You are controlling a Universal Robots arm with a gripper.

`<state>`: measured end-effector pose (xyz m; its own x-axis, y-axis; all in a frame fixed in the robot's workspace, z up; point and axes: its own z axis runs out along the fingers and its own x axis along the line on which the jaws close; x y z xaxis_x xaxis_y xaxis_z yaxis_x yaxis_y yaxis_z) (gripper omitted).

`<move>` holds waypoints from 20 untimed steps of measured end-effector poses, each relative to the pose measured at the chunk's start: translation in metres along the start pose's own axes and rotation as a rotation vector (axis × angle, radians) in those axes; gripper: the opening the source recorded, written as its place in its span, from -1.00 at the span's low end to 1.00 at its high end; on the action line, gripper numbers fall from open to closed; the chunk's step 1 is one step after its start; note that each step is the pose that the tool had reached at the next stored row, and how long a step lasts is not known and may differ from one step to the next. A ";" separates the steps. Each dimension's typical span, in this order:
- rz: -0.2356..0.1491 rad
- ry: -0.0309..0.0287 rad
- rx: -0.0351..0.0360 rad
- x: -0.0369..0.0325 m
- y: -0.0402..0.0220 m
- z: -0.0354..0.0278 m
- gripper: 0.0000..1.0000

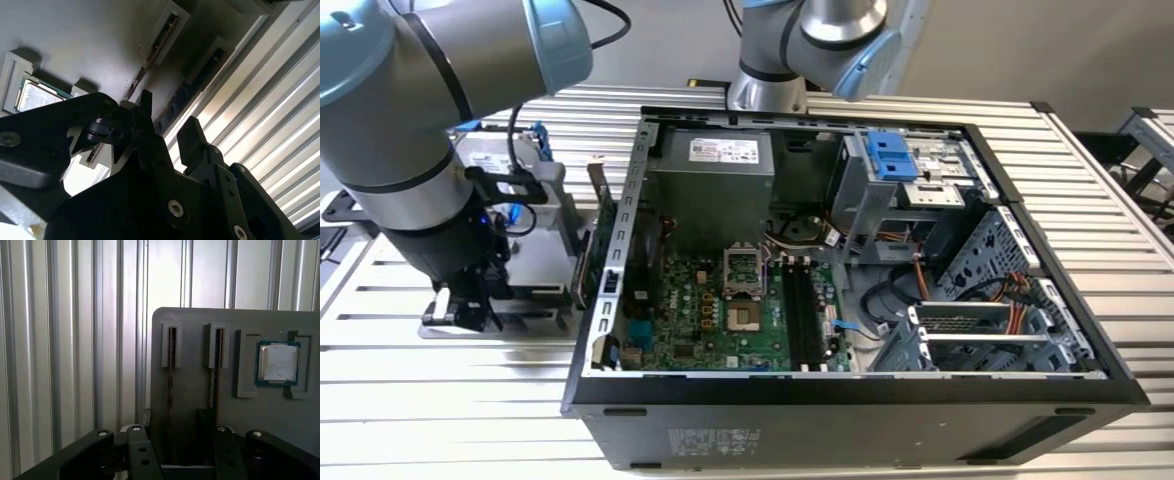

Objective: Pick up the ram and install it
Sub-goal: 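Pick up the ram and move it above insertion slot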

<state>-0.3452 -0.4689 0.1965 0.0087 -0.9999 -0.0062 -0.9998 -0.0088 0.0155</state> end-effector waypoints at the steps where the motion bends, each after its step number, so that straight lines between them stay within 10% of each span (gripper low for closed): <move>1: 0.000 -0.0003 -0.0001 0.0000 0.0000 0.0004 1.00; 5: 0.000 -0.0171 0.0001 0.0013 0.0000 0.0016 1.00; 13: 0.000 -0.0172 0.0001 0.0014 0.0000 0.0018 1.00; 14: 0.000 -0.0172 0.0002 0.0014 -0.0001 0.0018 -1.00; 20: 0.000 -0.0172 0.0001 0.0015 0.0000 0.0018 -1.00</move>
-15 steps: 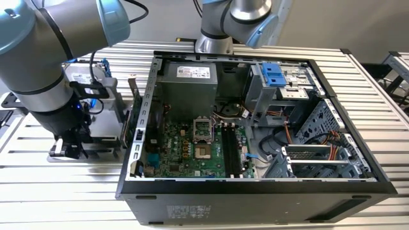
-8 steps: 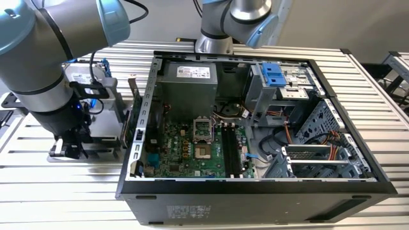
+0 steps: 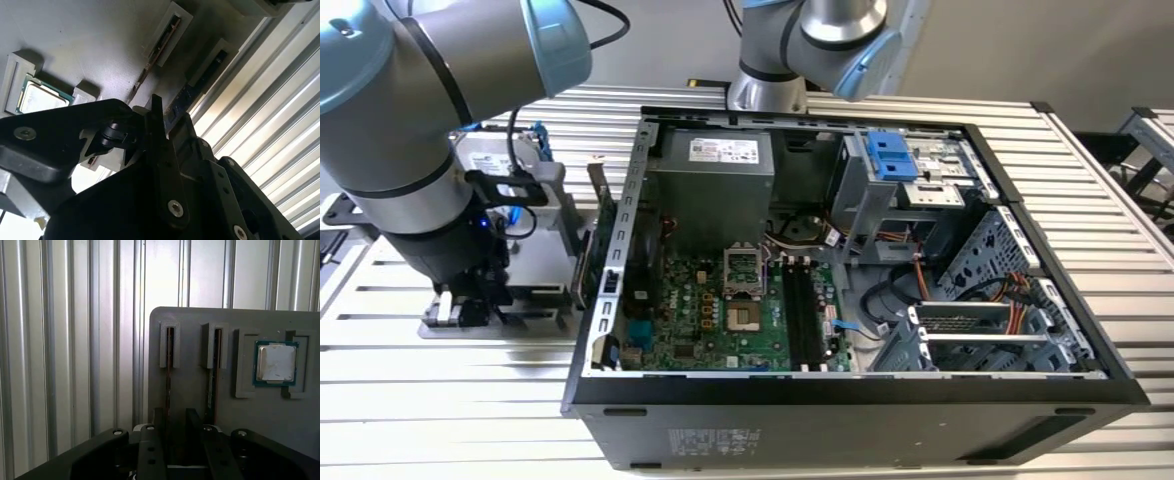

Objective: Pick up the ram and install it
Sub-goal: 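Pick up the ram and move it above insertion slot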

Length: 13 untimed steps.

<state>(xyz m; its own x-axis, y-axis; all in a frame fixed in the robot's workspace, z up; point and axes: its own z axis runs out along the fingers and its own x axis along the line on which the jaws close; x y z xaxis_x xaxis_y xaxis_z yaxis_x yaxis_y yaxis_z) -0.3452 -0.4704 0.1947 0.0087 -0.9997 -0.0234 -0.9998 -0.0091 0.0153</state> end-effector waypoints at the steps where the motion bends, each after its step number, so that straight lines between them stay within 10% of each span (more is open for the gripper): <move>1: 0.000 0.0000 0.0000 0.0000 0.0000 0.0000 -1.00; 13: 0.000 0.0000 0.0000 0.0001 0.0000 0.0001 -1.00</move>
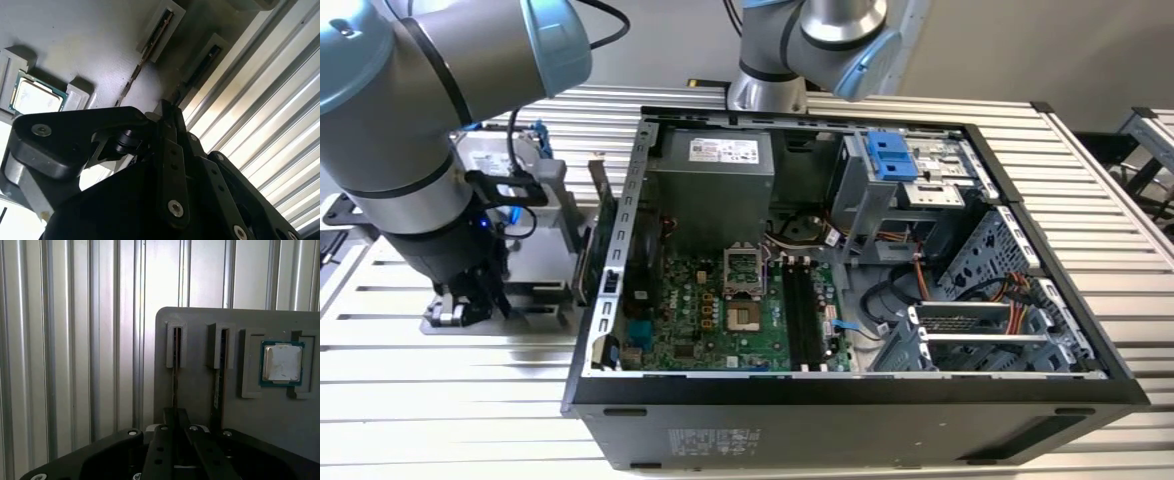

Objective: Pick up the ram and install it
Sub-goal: 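Pick up the ram and move it above insertion slot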

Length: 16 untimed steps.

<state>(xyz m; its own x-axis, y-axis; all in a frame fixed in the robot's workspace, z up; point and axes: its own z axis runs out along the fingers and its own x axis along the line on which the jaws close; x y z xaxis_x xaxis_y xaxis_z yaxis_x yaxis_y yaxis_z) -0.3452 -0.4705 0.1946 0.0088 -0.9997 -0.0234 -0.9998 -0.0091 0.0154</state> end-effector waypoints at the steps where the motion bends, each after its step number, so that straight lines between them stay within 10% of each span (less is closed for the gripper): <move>1: 0.000 0.0000 0.0000 0.0000 0.0000 0.0000 -1.00; 16: 0.000 0.0001 0.0000 0.0001 0.0001 -0.0023 -1.00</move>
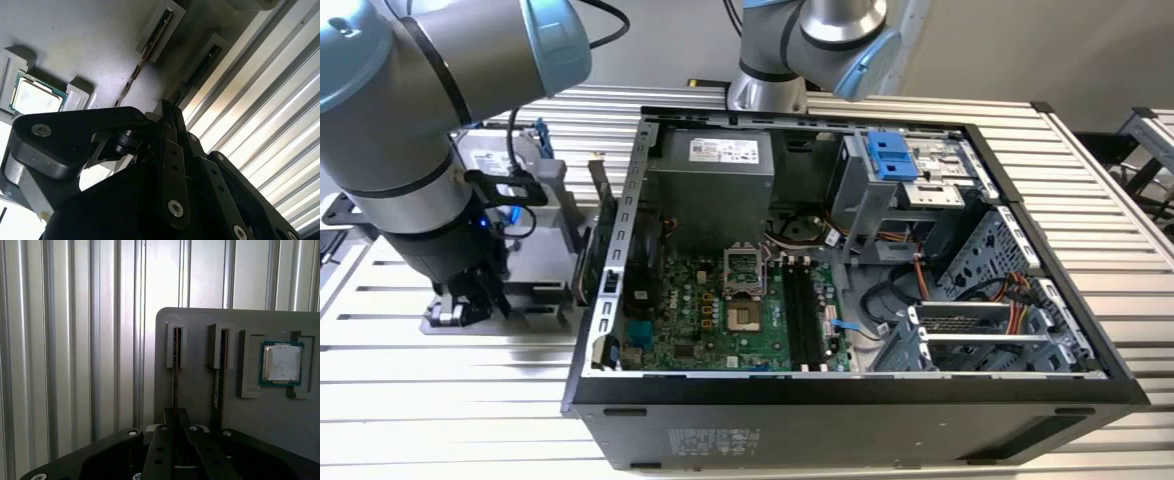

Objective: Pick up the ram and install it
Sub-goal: 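Pick up the ram and move it above insertion slot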

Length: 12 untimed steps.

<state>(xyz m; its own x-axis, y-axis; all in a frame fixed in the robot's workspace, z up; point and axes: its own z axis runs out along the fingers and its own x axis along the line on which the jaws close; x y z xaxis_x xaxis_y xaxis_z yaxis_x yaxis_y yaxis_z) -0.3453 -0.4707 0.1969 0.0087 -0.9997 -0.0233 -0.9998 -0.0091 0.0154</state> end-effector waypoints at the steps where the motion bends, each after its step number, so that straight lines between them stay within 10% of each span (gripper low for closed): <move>1: 0.000 0.0000 0.0000 -0.0001 0.0000 -0.0027 -1.00; 12: 0.000 -0.0001 0.0000 -0.0007 0.0004 -0.0275 -1.00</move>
<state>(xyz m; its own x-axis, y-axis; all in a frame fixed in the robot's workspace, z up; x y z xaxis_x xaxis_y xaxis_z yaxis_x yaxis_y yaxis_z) -0.3452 -0.4706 0.2244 0.0086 -0.9997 -0.0234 -0.9998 -0.0090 0.0153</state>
